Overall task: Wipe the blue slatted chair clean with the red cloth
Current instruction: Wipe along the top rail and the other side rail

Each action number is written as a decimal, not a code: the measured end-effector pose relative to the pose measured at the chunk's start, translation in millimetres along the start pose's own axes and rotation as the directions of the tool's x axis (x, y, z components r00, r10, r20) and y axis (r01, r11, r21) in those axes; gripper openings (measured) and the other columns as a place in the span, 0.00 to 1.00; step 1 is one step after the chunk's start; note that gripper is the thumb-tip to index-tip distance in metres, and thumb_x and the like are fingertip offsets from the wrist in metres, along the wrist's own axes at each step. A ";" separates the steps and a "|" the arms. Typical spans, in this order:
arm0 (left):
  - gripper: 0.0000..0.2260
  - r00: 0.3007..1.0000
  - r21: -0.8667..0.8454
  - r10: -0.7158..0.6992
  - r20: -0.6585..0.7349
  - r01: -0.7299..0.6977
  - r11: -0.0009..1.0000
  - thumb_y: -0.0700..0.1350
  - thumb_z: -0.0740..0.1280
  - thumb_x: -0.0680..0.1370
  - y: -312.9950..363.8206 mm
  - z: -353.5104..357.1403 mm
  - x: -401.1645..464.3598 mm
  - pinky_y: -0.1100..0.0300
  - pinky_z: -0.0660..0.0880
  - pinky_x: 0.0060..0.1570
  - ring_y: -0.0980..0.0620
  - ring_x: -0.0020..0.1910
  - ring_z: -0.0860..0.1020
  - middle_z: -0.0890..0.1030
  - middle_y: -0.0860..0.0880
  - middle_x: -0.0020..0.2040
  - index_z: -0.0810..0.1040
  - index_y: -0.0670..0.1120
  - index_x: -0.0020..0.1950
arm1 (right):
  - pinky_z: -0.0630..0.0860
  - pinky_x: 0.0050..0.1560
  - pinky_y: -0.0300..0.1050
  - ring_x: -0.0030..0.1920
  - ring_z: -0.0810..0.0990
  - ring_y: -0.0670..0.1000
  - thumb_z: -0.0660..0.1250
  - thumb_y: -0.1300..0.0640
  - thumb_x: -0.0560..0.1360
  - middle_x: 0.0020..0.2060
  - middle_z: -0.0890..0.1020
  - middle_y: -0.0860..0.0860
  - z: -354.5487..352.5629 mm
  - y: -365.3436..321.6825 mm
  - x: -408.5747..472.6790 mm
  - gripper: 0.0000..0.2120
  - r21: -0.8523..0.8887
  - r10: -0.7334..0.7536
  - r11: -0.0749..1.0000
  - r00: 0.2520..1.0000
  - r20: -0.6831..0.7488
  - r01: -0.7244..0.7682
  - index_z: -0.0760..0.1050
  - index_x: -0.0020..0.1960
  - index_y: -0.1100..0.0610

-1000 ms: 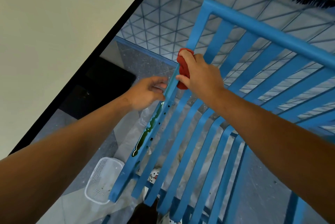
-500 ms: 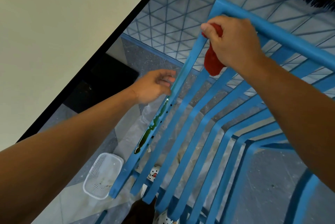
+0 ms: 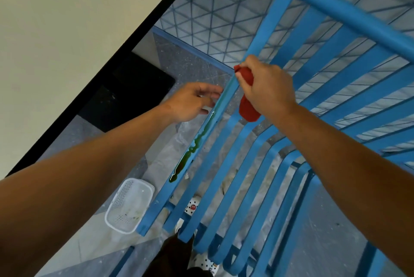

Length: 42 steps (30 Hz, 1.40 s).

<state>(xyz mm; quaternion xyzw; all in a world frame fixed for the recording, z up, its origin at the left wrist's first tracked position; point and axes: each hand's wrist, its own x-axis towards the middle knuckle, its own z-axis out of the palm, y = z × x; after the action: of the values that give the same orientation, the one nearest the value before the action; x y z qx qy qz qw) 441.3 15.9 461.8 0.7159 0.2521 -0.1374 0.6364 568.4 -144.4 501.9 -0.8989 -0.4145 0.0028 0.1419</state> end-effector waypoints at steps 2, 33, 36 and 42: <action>0.17 1.000 -0.009 -0.007 0.017 0.007 1.000 0.32 0.63 0.81 -0.1 0.8 0.9 0.52 0.79 0.62 0.47 0.58 0.83 0.83 0.47 0.61 0.78 0.44 0.69 | 0.67 0.38 0.45 0.43 0.83 0.61 0.62 0.45 0.83 0.43 0.85 0.55 -18.7 7.1 10.6 0.13 -0.049 -0.002 0.999 1.000 -0.016 0.001 0.75 0.59 0.54; 0.28 0.934 0.466 0.288 -0.210 -0.163 0.869 0.45 0.76 0.73 -44.9 41.2 -29.5 0.68 0.70 0.49 0.56 0.50 0.75 0.74 0.52 0.58 0.72 0.53 0.72 | 0.71 0.40 0.45 0.45 0.83 0.58 0.61 0.45 0.83 0.46 0.85 0.53 -7.1 12.4 12.2 0.15 0.095 0.061 0.994 0.992 -0.112 -0.051 0.75 0.61 0.55; 0.27 0.925 0.473 0.293 -0.241 -0.151 0.868 0.45 0.75 0.73 -46.6 43.2 -31.7 0.70 0.68 0.47 0.56 0.51 0.74 0.74 0.52 0.57 0.73 0.53 0.71 | 0.77 0.38 0.49 0.41 0.83 0.57 0.62 0.46 0.83 0.42 0.84 0.53 17.4 2.4 -8.0 0.14 0.106 0.006 0.994 0.997 -0.073 0.001 0.76 0.58 0.55; 0.26 0.933 0.452 0.278 -0.227 -0.152 0.879 0.44 0.74 0.74 -53.4 42.3 -42.6 0.66 0.73 0.48 0.54 0.51 0.76 0.74 0.51 0.57 0.73 0.54 0.70 | 0.75 0.36 0.49 0.40 0.82 0.59 0.62 0.45 0.83 0.41 0.84 0.54 14.1 5.6 -10.2 0.13 0.039 -0.135 0.990 0.985 0.106 0.132 0.75 0.58 0.54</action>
<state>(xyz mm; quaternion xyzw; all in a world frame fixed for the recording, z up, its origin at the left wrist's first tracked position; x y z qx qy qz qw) 382.3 -30.1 432.4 0.8736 0.2228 -0.0126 0.4324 564.2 -151.9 485.8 -0.8652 -0.4809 0.0486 0.1336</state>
